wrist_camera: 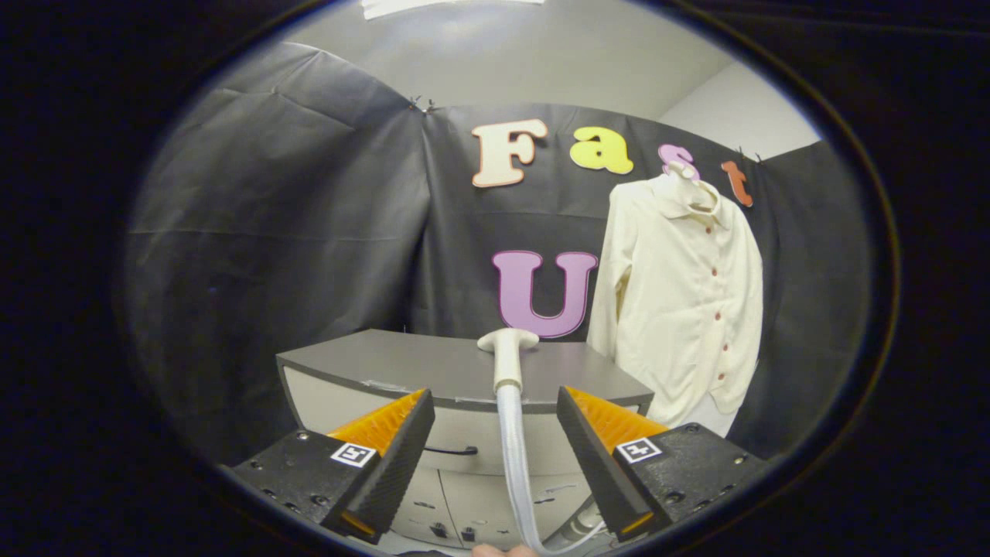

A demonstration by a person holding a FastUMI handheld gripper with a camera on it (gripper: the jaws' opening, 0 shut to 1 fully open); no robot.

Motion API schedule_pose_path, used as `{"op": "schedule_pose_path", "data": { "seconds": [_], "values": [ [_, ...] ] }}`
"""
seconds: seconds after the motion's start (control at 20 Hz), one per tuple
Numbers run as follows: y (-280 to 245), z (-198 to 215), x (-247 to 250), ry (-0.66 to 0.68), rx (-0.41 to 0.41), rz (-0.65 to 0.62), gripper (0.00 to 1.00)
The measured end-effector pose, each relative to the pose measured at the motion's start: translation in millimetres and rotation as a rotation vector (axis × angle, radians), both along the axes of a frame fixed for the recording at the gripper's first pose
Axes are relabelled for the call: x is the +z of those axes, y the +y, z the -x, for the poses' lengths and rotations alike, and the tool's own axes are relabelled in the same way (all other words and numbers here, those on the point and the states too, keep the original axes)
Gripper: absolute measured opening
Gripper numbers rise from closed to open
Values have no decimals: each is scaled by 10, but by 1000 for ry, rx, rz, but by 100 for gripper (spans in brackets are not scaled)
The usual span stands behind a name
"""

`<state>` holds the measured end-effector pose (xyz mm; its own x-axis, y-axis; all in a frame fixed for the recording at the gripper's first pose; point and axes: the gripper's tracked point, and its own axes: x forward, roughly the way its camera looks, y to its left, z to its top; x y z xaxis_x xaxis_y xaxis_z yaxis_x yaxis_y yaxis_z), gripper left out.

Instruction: Iron the clothes twice with a garment steamer, once on the left side and once on the right side.

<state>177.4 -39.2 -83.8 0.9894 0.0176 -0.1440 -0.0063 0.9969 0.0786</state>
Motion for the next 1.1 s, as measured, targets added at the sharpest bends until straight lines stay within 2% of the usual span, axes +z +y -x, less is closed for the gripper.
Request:
{"op": "schedule_pose_path", "data": {
  "seconds": [0.25,0.5,0.9,1.1],
  "values": [
    [-44,-507,-70,38,-7,0,97],
    [-36,-988,-222,120,2,-61,97],
    [-66,-1541,-506,266,15,-60,97],
    [-84,-1663,-699,331,12,-63,93]
  ]
}}
